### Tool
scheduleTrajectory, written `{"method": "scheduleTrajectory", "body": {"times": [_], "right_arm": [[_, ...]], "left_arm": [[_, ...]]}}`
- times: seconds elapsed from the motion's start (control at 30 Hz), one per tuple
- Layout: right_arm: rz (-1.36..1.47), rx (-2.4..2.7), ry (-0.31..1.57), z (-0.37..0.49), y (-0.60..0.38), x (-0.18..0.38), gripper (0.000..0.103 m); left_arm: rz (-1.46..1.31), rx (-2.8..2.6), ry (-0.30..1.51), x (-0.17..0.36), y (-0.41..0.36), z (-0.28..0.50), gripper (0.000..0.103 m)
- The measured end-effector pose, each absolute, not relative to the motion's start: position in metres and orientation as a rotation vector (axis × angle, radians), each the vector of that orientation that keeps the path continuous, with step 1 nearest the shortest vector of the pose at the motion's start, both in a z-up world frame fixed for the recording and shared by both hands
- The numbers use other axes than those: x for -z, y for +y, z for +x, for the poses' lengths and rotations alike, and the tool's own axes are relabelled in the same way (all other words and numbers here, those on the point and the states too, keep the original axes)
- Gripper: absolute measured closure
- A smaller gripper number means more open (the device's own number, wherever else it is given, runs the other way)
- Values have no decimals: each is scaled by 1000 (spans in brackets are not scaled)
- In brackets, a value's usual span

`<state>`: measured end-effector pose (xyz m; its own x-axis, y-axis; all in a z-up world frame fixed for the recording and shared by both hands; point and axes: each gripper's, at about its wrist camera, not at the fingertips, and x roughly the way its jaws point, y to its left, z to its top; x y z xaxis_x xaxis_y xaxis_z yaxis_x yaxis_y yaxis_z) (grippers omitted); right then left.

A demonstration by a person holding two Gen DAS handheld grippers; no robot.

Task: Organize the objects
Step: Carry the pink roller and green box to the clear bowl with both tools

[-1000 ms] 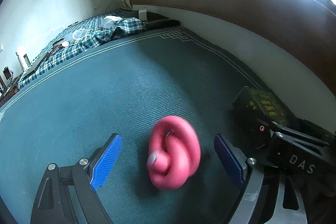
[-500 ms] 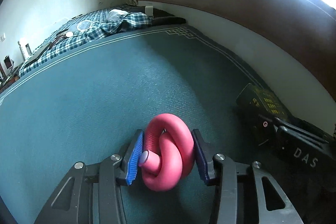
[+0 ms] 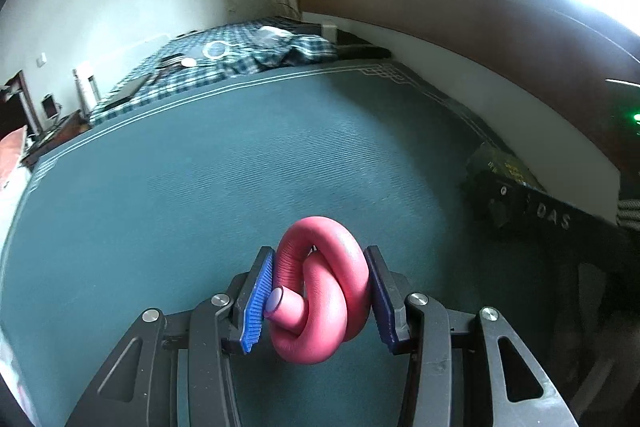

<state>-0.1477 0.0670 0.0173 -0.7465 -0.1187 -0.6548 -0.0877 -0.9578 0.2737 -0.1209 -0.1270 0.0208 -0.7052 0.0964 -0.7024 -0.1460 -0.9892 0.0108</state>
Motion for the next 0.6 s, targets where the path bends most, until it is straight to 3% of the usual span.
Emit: {"method": "scheduleTrajectory", "body": {"times": [0.6], "right_arm": [[1112, 2905, -431, -149, 67, -20, 36]], "left_arm": [[-1081, -2966, -11, -57, -206, -31, 55]]}}
